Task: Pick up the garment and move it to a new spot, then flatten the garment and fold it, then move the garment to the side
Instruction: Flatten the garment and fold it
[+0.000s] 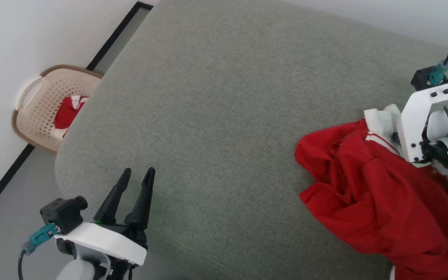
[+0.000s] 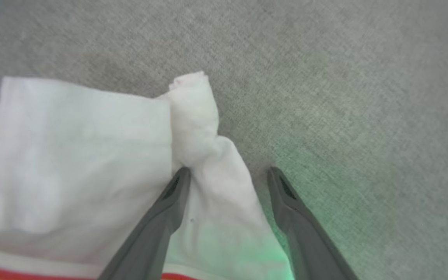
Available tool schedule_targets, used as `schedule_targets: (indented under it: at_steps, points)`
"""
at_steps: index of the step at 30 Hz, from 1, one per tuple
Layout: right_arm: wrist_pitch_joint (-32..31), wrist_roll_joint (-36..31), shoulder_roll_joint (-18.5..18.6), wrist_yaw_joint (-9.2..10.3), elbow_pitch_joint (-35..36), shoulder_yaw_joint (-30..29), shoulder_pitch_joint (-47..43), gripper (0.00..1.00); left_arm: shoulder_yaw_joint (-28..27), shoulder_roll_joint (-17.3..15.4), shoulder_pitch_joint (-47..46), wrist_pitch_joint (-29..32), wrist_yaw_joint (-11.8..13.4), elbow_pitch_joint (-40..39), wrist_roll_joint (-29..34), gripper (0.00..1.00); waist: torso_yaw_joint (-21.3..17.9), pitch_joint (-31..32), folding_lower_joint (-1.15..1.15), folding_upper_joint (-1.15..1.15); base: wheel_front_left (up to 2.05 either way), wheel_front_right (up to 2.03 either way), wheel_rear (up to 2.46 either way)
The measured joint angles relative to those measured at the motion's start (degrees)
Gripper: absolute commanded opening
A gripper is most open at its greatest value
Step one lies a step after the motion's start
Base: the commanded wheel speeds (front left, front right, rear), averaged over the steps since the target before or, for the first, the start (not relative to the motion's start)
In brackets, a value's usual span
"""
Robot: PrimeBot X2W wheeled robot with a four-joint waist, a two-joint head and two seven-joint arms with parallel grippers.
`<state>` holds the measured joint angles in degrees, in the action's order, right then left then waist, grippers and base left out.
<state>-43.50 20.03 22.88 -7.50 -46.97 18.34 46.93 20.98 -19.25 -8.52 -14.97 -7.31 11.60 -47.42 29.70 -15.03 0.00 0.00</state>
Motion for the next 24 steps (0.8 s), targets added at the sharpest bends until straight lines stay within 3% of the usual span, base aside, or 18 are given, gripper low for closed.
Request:
schedule_targets:
  at_steps: [2, 3, 4, 11, 24]
  points:
    - [-0.34, 0.00, 0.37, -0.01, -1.76, 0.80, 1.23, 1.00, 0.05, 0.18, -0.35, 0.00, 0.00, 0.11, -0.12, 1.00, 0.64, -0.61, 0.00, 0.00, 0.00, 0.00, 0.00]
    - [-0.32, 0.00, 0.57, -0.03, -2.70, 1.11, 1.95, 0.36, 0.02, 0.22, -0.40, 0.00, 0.00, 0.18, -0.19, 1.00, 0.86, -0.87, 0.00, 0.00, 0.00, 0.00, 0.00]
    - [0.14, -0.08, 0.67, -0.08, -3.67, 1.09, 2.57, 0.00, -0.01, 0.29, -0.40, 0.00, 0.00, 0.27, -0.32, 1.00, 1.00, -1.07, 0.00, 0.00, 0.00, 0.00, 0.00]
    - [4.03, -0.40, -0.66, -0.16, -6.84, 0.57, 4.66, 0.00, -1.69, 0.31, -0.35, 0.00, 0.00, 0.73, -0.51, 1.00, -0.50, -0.52, 0.00, 0.00, 0.00, 0.00, 0.00]
    - [6.60, 2.66, 2.87, -0.05, 0.58, -0.70, 4.63, 0.00, -4.80, -0.77, 1.78, 0.00, 0.00, 0.22, 0.10, 1.00, -7.17, 2.58, 0.00, 0.00, 0.00, 0.00, 0.00]
